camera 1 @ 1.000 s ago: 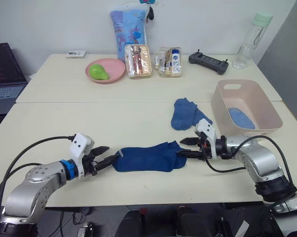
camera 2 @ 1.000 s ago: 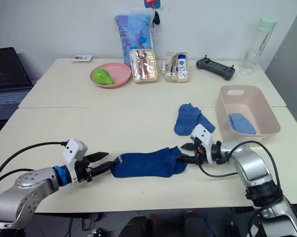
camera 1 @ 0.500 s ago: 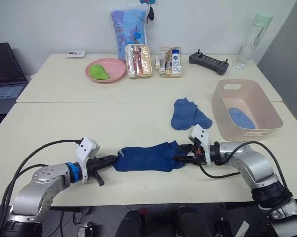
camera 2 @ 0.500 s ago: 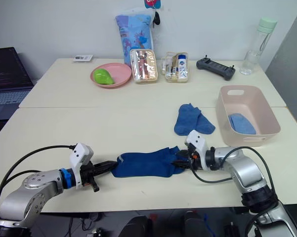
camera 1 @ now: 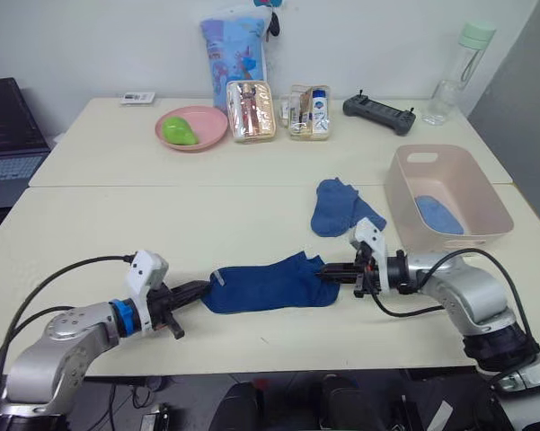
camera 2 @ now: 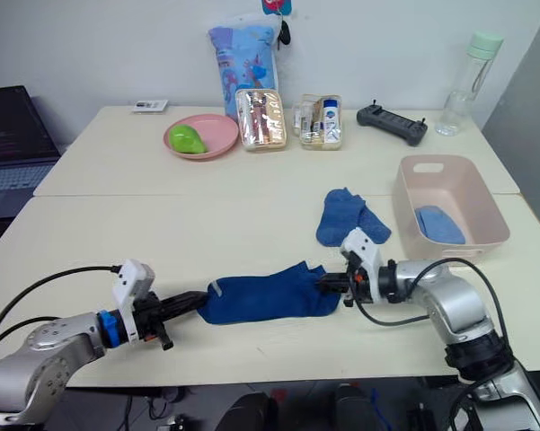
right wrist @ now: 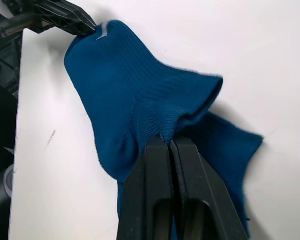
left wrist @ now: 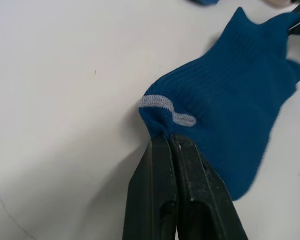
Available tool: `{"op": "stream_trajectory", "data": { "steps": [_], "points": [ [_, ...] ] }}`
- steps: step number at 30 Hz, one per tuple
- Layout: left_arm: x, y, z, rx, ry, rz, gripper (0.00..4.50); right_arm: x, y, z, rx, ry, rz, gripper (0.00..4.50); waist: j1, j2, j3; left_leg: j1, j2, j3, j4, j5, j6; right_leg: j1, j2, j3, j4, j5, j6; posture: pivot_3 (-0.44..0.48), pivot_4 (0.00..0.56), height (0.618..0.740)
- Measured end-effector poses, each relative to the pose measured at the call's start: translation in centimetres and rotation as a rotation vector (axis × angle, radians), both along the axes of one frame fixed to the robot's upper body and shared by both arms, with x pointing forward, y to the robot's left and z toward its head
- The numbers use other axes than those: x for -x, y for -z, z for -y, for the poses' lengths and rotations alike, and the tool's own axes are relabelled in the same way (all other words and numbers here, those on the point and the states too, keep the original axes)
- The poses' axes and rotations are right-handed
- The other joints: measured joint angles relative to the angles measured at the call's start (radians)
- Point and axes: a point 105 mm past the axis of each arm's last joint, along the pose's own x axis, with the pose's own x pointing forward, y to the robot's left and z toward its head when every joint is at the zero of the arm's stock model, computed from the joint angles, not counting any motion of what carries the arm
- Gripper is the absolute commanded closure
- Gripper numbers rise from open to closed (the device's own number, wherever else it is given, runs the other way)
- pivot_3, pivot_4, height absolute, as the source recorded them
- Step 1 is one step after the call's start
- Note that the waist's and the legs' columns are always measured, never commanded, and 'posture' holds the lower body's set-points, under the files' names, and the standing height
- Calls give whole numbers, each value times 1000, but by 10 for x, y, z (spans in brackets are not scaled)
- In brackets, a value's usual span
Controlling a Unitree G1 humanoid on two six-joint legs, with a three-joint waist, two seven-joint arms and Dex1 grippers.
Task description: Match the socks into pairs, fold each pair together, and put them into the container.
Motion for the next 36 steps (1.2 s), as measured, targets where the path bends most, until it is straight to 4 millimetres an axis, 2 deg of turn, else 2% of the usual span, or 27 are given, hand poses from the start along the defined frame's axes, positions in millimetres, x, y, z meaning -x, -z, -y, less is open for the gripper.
{"op": "stream_trajectory", "data": {
  "steps": [3,7,12,18,25,36],
  "points": [
    [3,-17,10,56,25,12,4500,-1,-8,5,-7,4,-5,4476,0,0,0,0,0,0,0,0,0,0,0,0,0,0,0,0,150,740],
    [-2,-28,21,85,35,39,4500,1,-10,15,14,-1,-14,4476,0,0,0,0,0,1,0,0,0,0,0,0,0,0,0,0,150,740],
    [-1,-10,39,83,73,-14,4500,-1,-8,22,38,5,-13,4476,-2,0,0,0,0,1,0,0,0,0,0,1,0,0,0,0,150,740],
    [-5,6,33,54,40,-44,4500,-5,1,22,69,12,-28,4476,-2,0,0,0,0,1,0,0,0,0,0,1,0,0,0,0,150,740],
    [-11,5,32,66,24,-36,4500,-4,7,16,73,-12,-30,4476,-2,0,0,0,0,1,0,0,0,0,0,1,0,0,0,0,150,740],
    [-15,11,26,43,-4,-37,4500,-6,10,17,88,-6,-7,4476,-2,0,0,0,0,1,0,0,0,0,0,1,0,0,0,0,150,740]
  ]
}}
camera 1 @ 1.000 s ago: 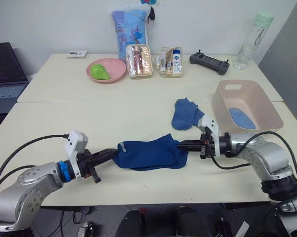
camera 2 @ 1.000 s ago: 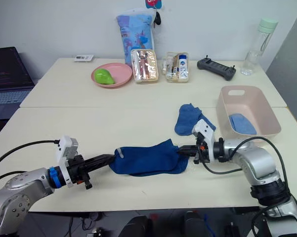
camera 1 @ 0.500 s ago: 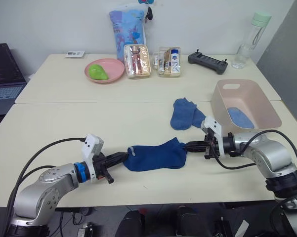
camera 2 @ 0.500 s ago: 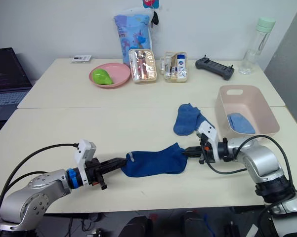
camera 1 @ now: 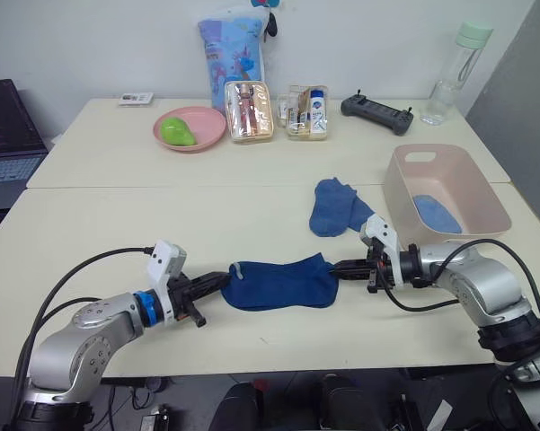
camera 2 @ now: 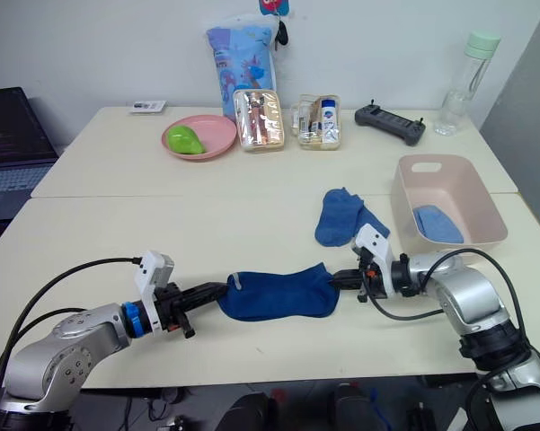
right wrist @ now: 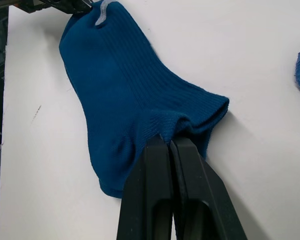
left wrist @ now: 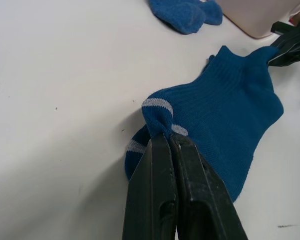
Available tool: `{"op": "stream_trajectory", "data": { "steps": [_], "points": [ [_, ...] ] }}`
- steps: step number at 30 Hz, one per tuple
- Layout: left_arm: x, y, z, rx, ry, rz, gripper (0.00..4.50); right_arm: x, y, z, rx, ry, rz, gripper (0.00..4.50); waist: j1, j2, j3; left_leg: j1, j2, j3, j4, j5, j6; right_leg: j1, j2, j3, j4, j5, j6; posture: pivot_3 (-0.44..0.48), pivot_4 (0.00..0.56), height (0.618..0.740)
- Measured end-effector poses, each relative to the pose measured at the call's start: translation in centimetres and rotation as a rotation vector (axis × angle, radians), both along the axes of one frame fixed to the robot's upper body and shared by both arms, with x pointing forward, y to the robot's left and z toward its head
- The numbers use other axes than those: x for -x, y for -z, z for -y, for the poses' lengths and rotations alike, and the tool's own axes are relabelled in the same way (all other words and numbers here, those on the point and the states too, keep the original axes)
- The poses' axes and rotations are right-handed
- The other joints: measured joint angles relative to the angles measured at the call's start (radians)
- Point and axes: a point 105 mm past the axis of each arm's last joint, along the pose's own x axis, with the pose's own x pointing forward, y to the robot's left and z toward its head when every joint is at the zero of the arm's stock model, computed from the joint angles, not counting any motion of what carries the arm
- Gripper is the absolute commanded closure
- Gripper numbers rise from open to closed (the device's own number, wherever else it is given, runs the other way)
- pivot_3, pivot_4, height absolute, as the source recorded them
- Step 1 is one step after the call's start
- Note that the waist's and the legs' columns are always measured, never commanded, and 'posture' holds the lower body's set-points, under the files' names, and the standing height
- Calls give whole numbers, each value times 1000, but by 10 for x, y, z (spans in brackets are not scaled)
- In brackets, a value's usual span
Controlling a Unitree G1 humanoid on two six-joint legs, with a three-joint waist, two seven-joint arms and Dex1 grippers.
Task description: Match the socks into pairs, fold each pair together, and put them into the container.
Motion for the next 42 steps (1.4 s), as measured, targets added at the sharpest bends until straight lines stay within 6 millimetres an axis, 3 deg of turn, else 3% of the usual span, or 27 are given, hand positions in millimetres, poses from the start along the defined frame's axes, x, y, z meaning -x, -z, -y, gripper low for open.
{"op": "stream_trajectory", "data": {
  "steps": [3,6,14,17,20,24,28,31,34,42],
  "points": [
    [0,5,-2,-11,-6,-8,4500,0,3,2,2,7,-6,4476,0,0,0,0,0,0,0,0,0,0,0,0,0,0,0,0,150,740],
    [3,10,-2,-25,8,-16,3891,-1,4,3,11,6,14,3810,0,0,0,0,0,0,0,0,0,0,0,0,0,0,0,0,150,740],
    [2,4,-7,-17,-24,10,1418,-6,-5,16,36,31,79,1072,0,0,0,0,0,0,0,0,0,0,0,0,0,0,0,0,150,740],
    [3,-10,-18,-60,-37,53,467,-12,-17,20,60,26,176,1013,-1,0,0,0,0,0,0,0,0,0,0,0,0,0,0,0,150,740],
    [-5,-30,-21,-71,-46,120,467,-11,-28,2,6,-18,234,1013,0,0,0,0,1,-1,0,0,0,0,0,-1,0,0,0,0,150,740],
    [-22,-57,10,-24,1,303,1408,-6,-33,-42,-130,-87,298,1972,0,0,0,0,0,0,0,0,0,0,0,0,-1,0,1,0,150,740],
    [-19,-30,38,-74,68,307,2703,-8,-17,-58,-143,-67,316,3403,0,0,0,-1,-1,1,0,0,0,-1,0,1,-1,0,1,0,150,740],
    [-16,-2,37,-162,72,287,3710,-6,7,-60,-118,-34,301,4479,1,0,0,0,0,1,0,0,0,-1,0,1,0,0,1,0,150,740],
    [-10,22,32,-220,68,253,4468,-7,28,-53,-74,13,292,4500,0,0,0,0,0,1,0,0,0,-1,0,1,0,1,0,0,150,740],
    [-11,34,25,-217,55,279,4468,-4,45,-27,-68,74,301,4500,0,1,-7,2,0,1,0,0,0,2,0,1,0,1,0,0,150,740]
  ]
}}
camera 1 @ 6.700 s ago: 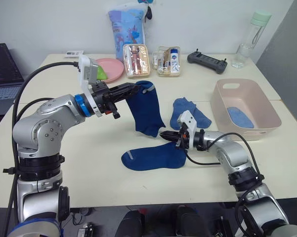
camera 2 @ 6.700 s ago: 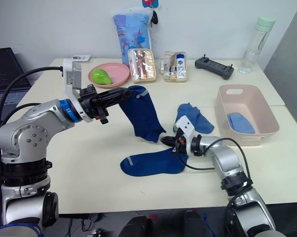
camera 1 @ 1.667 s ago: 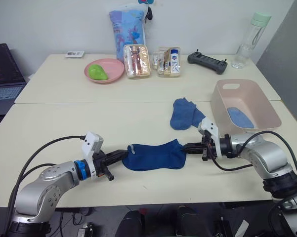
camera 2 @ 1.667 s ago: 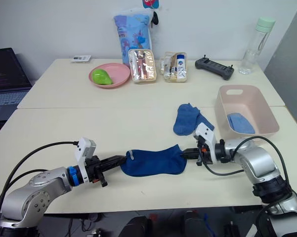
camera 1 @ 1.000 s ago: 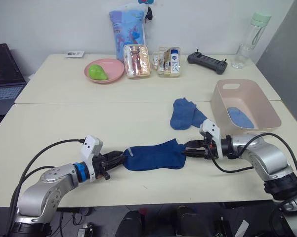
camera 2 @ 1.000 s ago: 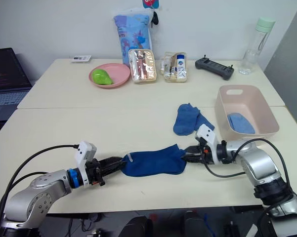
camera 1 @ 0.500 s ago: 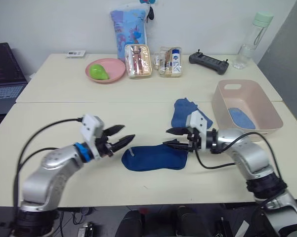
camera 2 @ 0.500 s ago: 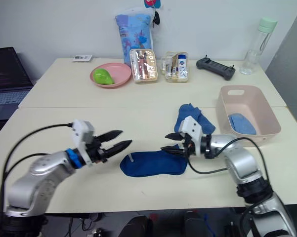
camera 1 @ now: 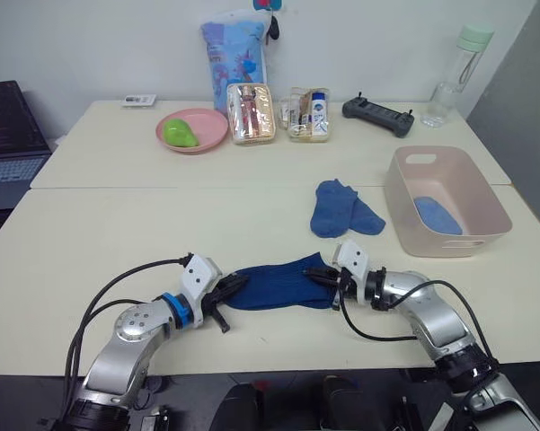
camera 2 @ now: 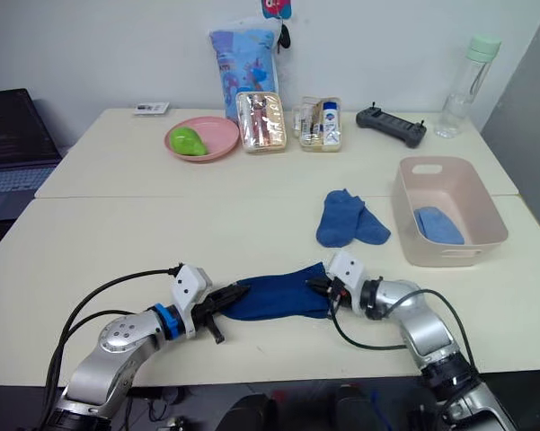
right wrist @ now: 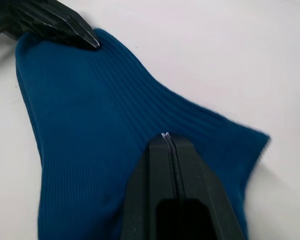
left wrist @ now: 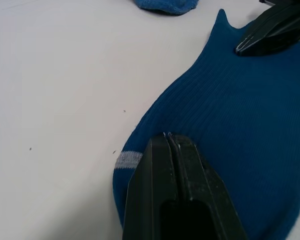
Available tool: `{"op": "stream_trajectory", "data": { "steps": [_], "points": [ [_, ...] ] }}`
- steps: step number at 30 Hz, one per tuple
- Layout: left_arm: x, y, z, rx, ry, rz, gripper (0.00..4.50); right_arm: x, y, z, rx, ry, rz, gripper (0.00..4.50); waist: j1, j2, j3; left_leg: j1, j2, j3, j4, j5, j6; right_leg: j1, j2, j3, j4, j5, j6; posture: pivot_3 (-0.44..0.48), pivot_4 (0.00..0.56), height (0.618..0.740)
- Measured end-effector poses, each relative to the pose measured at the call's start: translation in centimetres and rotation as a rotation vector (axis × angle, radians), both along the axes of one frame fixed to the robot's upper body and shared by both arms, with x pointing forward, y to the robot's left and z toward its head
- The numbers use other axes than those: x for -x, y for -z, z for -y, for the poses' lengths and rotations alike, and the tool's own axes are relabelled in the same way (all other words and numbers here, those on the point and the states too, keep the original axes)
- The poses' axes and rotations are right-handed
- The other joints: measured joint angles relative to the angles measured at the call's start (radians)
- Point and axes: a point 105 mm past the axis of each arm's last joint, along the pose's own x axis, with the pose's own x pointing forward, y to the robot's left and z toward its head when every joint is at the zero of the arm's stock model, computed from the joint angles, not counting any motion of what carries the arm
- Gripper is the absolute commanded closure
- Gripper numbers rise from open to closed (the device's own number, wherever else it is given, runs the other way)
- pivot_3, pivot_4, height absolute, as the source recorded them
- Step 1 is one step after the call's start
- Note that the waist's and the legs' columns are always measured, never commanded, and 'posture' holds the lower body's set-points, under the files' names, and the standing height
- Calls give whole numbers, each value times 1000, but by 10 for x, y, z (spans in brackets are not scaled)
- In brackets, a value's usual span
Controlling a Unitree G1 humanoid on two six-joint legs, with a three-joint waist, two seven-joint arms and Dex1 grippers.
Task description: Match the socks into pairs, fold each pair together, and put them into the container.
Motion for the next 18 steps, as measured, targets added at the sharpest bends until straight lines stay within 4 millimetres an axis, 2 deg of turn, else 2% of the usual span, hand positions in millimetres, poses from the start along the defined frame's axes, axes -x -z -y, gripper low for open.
{"op": "stream_trajectory", "data": {
  "steps": [4,7,11,14,16,18],
  "points": [
    [8,2,-11,8,-8,-21,4468,4,0,27,37,22,6,4500,0,1,-5,2,0,0,0,0,0,2,0,0,0,0,0,0,150,740],
    [14,0,-14,23,-1,-37,4468,6,-3,34,12,27,-17,4500,-1,1,-5,6,1,0,-1,0,0,6,0,0,0,0,0,0,150,740],
    [19,-14,-2,43,61,-24,4468,14,-27,14,-77,-51,-7,4500,-2,1,-4,5,1,-1,-1,0,0,6,1,0,-1,0,0,0,150,740],
    [22,-19,-1,-1,106,-24,4468,17,-38,1,-60,-109,16,4500,-1,1,-4,5,1,-1,-1,0,0,6,1,0,-1,0,0,0,150,740],
    [25,-11,-1,-53,127,-57,4468,22,-29,-3,10,-151,-2,4500,-1,1,-4,5,0,-1,-1,0,0,6,1,0,-1,-1,0,0,150,740],
    [29,-2,1,-107,156,-85,4468,29,-10,-6,112,-197,-40,4500,-1,1,-4,5,0,-1,-1,0,0,6,1,0,-2,-1,0,0,150,740]
  ]
}}
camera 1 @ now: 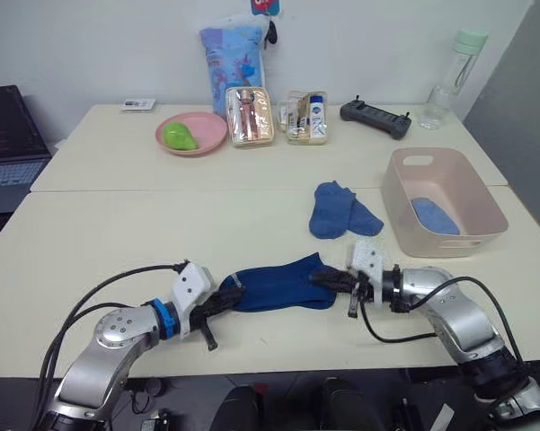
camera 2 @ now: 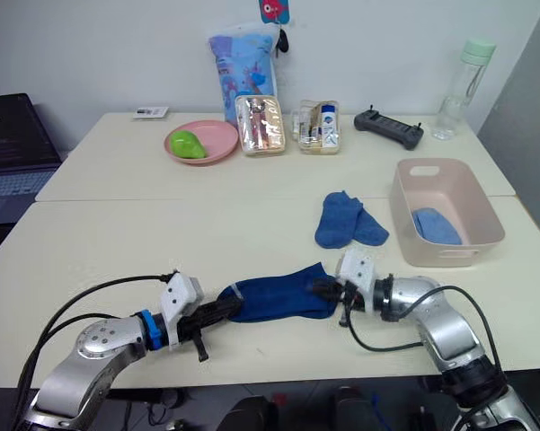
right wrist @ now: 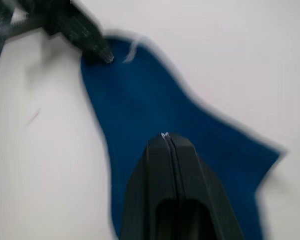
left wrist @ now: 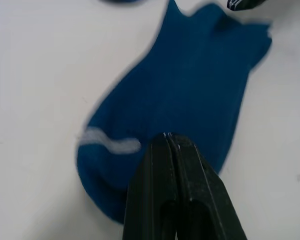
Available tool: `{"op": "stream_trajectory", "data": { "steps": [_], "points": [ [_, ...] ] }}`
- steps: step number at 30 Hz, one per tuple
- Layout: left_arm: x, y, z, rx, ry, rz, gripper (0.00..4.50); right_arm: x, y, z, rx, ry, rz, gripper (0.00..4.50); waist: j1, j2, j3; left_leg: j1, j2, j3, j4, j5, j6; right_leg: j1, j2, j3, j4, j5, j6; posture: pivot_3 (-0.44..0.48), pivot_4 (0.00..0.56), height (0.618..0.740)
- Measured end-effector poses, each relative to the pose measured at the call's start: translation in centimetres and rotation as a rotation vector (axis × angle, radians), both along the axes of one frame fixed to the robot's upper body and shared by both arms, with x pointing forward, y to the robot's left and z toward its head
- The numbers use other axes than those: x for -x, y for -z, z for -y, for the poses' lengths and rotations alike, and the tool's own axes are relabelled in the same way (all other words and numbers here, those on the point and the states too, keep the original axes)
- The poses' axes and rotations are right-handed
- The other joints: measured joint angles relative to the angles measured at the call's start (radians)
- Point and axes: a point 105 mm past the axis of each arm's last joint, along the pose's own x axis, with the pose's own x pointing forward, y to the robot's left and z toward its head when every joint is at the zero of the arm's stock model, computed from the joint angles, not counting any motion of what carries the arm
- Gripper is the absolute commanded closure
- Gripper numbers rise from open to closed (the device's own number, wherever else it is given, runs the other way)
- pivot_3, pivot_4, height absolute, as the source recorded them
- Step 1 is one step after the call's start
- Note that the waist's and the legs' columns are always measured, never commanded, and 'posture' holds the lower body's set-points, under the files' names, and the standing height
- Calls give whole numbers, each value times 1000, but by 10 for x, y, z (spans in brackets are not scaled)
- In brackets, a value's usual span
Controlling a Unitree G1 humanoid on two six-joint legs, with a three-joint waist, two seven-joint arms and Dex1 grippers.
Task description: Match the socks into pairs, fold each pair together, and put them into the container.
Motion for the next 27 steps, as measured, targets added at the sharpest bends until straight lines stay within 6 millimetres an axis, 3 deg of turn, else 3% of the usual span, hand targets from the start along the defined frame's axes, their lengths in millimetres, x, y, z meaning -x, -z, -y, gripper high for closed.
{"op": "stream_trajectory", "data": {
  "steps": [2,8,14,15,18,22,24,27],
  "points": [
    [0,1,0,-24,10,7,4468,4,10,1,58,-32,-2,4500,1,0,0,0,0,0,0,0,0,0,0,0,0,0,0,0,150,740],
    [1,4,-4,-27,3,-1,4468,0,9,12,112,-38,26,4500,1,0,0,10,0,0,-2,-1,1,10,0,0,-2,-2,1,0,150,740],
    [3,1,-23,-3,-38,-29,4468,-8,2,52,169,35,-6,4500,2,0,0,10,0,0,-2,-1,1,10,0,0,-2,-2,1,0,150,740],
    [3,-1,-26,13,-53,-40,4302,-8,0,54,146,48,-28,4500,2,-1,0,10,0,0,-2,-1,1,10,0,0,-2,-2,1,0,150,740],
    [-5,-22,-37,148,-136,-44,3521,-9,-21,53,-5,93,-72,3852,0,-1,3,8,1,0,-2,-1,1,8,0,0,-1,-2,1,0,150,740],
    [-15,-51,-63,235,-277,28,2218,-20,-45,72,-50,183,-24,2488,1,-1,3,8,1,0,-2,-1,1,8,0,0,-2,-2,1,0,150,740],
    [-15,-53,-80,235,-362,49,1586,-24,-47,88,-46,248,-15,1786,2,-1,3,8,1,0,-2,-1,1,9,0,0,-2,-2,1,0,150,740],
    [-13,-48,-110,246,-520,76,542,-27,-35,110,-45,348,-57,674,2,-1,3,8,1,0,-2,-1,1,9,0,1,-3,-2,1,0,150,740]
  ]
}}
